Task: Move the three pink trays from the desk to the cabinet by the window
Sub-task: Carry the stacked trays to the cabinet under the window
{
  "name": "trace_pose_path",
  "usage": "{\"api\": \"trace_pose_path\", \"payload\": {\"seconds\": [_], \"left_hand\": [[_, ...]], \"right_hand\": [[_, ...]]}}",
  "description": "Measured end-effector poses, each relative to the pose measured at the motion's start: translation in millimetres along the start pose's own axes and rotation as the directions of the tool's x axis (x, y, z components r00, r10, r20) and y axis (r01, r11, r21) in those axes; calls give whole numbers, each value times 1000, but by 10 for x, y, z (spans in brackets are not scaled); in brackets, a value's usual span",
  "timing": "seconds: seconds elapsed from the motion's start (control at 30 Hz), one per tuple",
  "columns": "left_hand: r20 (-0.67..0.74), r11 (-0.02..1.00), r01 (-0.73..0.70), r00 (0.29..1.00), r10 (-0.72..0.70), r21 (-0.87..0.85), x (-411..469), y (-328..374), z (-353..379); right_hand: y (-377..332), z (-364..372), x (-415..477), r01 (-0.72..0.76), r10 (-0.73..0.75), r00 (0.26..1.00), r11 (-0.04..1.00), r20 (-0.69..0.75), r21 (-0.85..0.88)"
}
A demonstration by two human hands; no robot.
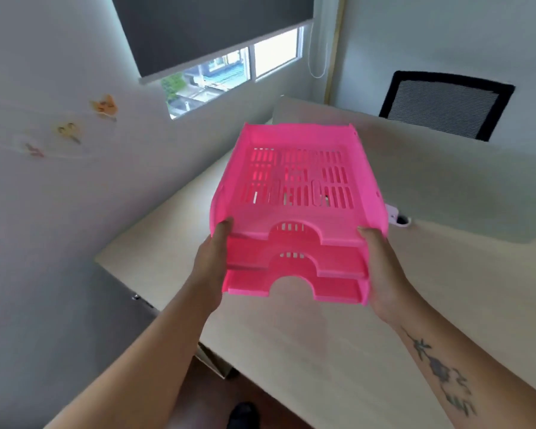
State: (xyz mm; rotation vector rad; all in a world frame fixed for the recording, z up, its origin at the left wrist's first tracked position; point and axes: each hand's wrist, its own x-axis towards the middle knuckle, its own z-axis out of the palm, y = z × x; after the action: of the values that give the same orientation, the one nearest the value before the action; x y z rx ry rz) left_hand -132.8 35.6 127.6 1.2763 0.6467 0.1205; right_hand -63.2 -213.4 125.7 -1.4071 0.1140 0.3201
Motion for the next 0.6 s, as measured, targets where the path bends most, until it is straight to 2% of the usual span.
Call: {"api": "trace_pose_path", "payload": {"seconds": [0.13, 0.27, 0.4, 0.5, 0.6], "left_hand": [[-249, 988, -82, 967, 47, -133, -564, 18, -530], [-477, 970, -168, 876, 66, -174, -1314, 8, -1241], [-671, 943, -267, 738, 69, -197, -2132, -4, -2078], [-744, 931, -338, 655, 129, -136, -2842, -109, -2629], [-821, 912, -385, 560, 111, -139, -3545, -295, -3154]], "right_hand": [[-76, 520, -139, -2, 19, 975, 997, 221, -77], [32, 1249, -525, -38, 76, 912, 994, 404, -100], [234, 2081, -1142, -75, 151, 785, 986, 601, -151], [433, 2653, -1712, -66, 176, 659, 982, 732, -177], [672, 3167, -2393, -29, 170, 531, 983, 830, -182]]}}
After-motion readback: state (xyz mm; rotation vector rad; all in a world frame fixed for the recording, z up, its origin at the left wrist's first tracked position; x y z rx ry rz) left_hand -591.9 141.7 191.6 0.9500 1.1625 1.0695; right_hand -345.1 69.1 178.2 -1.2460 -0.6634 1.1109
